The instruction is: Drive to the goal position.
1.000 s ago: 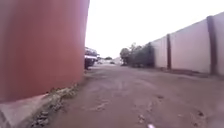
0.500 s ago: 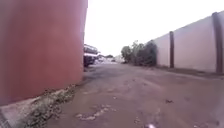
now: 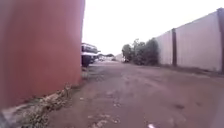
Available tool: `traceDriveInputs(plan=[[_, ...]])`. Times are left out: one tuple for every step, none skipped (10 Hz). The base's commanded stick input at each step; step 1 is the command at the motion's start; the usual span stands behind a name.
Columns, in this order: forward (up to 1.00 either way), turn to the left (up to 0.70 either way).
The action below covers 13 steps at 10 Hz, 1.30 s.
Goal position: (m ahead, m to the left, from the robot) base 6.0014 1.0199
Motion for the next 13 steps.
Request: traceDriveInputs(plan=[[0.50, 0.00], [0.50, 0.00], [0.50, 0.00], [0.50, 0.00], [0.57, 0.00], [0.65, 0.00], [0.70, 0.00], [0.70, 0.00], [0.70, 0.00], [0.70, 0.00], [0.70, -0.35], [0.70, -0.35], [0.70, -0.35]])
